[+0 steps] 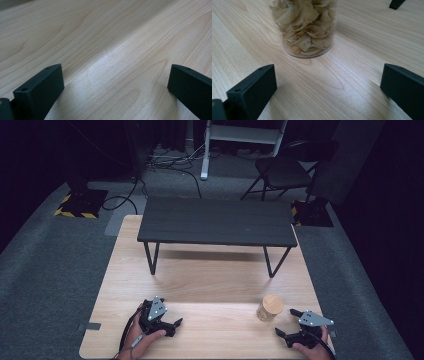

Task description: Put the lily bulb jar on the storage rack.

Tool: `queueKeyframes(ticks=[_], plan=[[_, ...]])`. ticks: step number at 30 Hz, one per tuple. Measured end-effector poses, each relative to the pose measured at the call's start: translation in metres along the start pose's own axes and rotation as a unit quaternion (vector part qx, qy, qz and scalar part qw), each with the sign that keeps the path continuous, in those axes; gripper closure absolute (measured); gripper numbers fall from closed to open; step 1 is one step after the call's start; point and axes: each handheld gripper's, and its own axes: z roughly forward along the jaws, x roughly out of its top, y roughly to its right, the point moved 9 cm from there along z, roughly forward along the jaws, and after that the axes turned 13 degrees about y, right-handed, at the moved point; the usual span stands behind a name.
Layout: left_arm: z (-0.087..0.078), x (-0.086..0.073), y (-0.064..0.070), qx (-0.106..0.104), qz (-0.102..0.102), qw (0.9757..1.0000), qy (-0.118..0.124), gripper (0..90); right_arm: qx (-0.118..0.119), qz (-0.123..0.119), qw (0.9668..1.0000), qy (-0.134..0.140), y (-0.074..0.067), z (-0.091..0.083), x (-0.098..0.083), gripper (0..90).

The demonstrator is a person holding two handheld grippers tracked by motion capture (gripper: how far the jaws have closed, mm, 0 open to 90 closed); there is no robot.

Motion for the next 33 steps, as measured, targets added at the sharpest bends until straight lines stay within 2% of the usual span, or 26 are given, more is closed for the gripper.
queueKeyframes(ticks=[15,24,29,33], plan=[[0.0,0.0,0.0,0.001,0.0,1.0,0.0,0.5,0.001,-0.001,1.0,-0.001,0.0,0.0,0.0,0.0],[0.0,0.0,0.0,0.001,0.0,1.0,0.0,0.5,0.018,0.0,0.9998,-0.009,0.001,-0.003,0.004,0.1],[0.0,0.0,0.0,0.001,-0.001,1.0,0.0,0.5,0.027,-0.003,0.9996,0.001,-0.001,-0.005,0.011,0.1],[0.0,0.0,0.0,0.001,0.0,1.0,0.0,0.5,0.047,-0.027,0.9985,0.007,-0.006,-0.002,0.029,0.1]])
